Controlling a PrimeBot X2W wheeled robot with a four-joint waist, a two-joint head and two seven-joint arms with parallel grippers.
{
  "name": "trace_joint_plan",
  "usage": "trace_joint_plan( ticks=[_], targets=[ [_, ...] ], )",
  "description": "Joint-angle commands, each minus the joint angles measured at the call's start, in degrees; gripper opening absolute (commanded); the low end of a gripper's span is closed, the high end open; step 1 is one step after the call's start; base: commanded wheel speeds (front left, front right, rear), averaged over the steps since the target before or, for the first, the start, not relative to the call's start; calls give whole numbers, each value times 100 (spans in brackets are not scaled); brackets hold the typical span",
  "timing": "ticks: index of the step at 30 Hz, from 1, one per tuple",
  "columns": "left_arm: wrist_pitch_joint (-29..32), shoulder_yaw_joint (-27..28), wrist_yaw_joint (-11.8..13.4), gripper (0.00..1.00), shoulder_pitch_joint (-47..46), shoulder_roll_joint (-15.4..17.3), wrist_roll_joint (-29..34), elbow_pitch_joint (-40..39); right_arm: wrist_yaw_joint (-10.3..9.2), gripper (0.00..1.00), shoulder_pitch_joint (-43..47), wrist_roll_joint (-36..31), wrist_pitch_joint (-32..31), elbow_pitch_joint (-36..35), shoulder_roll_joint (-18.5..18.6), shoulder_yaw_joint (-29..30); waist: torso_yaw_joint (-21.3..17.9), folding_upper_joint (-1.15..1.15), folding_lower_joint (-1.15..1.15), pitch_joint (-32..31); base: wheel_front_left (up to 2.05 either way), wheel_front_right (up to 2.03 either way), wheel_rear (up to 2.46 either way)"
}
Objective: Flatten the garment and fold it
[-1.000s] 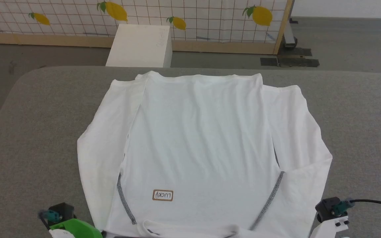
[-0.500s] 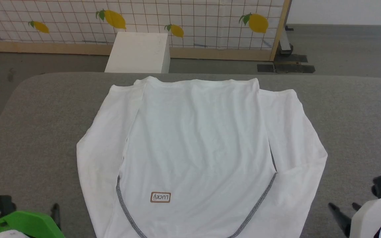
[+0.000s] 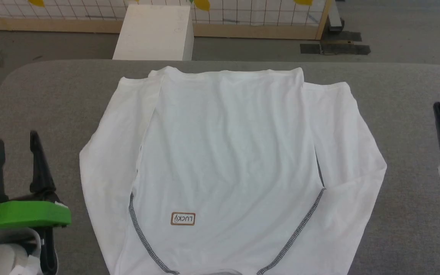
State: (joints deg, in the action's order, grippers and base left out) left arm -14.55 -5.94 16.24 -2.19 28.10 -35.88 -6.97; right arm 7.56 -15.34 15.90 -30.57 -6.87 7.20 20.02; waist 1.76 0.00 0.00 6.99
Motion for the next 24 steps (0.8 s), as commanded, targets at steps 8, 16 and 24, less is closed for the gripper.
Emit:
trace_joint_plan(
  ticks=[8, 16, 24],
  targets=[
    [-43, 690, -900, 100, -409, -975, 1662, -712, -8, 100, -2186, -728, -174, 1864, 527, -754, -38, 0, 0, 1325, 0, 0, 0],
    [-44, 826, -1493, 100, -825, -1471, 2147, -626, -8, 100, -3500, -1124, -1190, 3043, 702, -1054, 244, 0, 0, 2099, 0, 0, 0],
    [-44, 946, -1881, 100, -1036, -1835, 2394, -509, -8, 100, -4088, -1357, -1815, 3438, 868, -1447, 435, 0, 0, 2614, 0, 0, 0]
  ],
)
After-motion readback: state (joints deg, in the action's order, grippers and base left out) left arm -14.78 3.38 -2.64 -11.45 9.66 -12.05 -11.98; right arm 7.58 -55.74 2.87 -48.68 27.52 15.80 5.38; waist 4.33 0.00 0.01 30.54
